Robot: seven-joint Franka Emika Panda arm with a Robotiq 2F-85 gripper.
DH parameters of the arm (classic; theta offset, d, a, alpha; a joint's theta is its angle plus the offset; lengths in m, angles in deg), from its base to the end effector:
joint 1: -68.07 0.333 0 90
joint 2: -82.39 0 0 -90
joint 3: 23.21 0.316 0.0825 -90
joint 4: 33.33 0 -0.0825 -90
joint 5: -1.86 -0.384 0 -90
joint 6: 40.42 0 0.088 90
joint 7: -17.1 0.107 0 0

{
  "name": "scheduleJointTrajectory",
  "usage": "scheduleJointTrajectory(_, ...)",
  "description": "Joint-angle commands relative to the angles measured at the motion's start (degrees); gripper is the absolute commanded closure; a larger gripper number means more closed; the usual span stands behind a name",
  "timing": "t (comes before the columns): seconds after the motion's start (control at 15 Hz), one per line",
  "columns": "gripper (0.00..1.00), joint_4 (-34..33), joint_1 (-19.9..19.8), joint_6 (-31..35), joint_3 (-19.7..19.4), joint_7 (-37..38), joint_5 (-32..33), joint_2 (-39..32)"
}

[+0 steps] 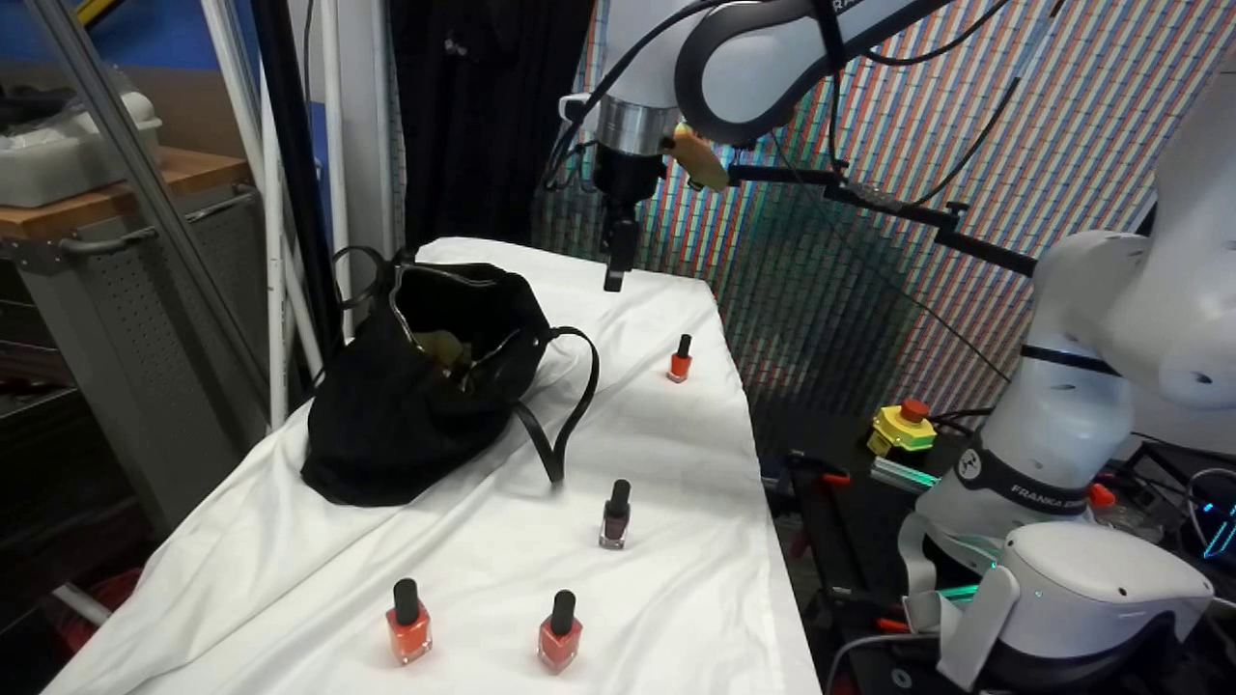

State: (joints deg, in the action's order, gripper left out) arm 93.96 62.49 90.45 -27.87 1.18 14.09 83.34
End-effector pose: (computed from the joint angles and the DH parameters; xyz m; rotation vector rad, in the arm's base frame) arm 0.5226 -0.0995 0.3899 2.9421 0.3438 0.0583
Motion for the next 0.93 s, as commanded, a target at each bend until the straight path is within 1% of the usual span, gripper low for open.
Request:
scheduleJointTrajectory(0.0,0.00,7.1,-0.9,0.9,-1.3,3.7,0.2,5.5)
scheduleJointTrajectory(0.2,0.00,9.8,-1.9,2.3,-2.4,7.6,0.0,6.1)
scheduleJointTrajectory(0.33,0.00,11.0,-2.9,4.4,-3.2,10.2,0.5,5.9)
scheduleJointTrajectory(0.6,0.00,11.1,-5.1,8.1,-5.2,13.1,0.5,3.3)
scheduleJointTrajectory(0.87,0.00,9.6,-6.3,8.9,-6.6,13.5,-1.0,-0.7)
